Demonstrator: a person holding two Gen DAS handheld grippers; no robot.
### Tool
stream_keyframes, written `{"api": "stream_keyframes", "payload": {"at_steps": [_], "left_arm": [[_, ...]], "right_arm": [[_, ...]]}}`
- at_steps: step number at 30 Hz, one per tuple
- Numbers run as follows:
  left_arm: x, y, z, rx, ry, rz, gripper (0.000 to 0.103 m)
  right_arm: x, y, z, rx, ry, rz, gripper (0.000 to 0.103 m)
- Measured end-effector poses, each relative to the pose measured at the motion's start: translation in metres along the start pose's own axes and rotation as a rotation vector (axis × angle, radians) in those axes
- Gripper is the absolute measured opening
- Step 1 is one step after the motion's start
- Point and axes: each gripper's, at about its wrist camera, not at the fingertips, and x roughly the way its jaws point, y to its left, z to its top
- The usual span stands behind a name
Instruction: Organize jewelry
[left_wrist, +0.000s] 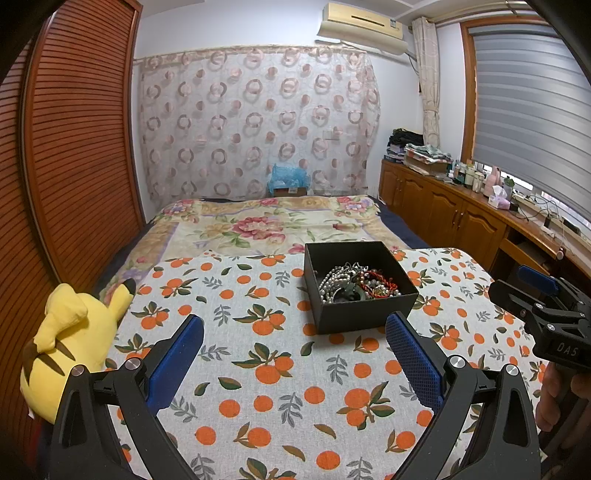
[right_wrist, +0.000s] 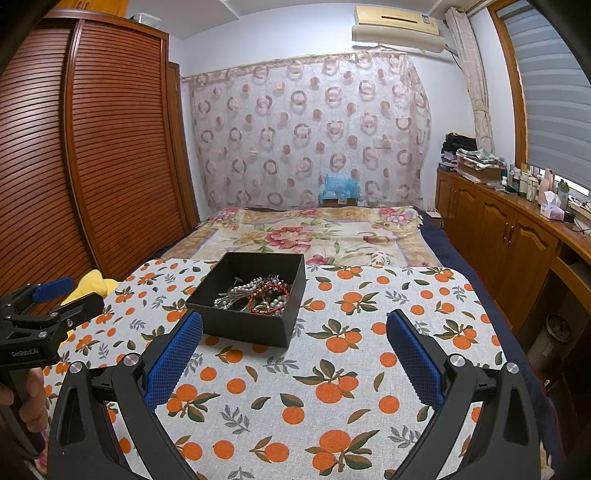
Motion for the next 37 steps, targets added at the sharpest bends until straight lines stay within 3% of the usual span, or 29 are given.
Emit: {"api": "stream_keyframes", "payload": {"at_steps": [37], "left_arm": [[-0.0008, -0.0009, -0.0001, 0.001, 0.0, 0.004, 0.095]], "right_arm": [[-0.0003, -0.0005, 0.0003, 0.001, 0.0, 0.001, 0.1]]}}
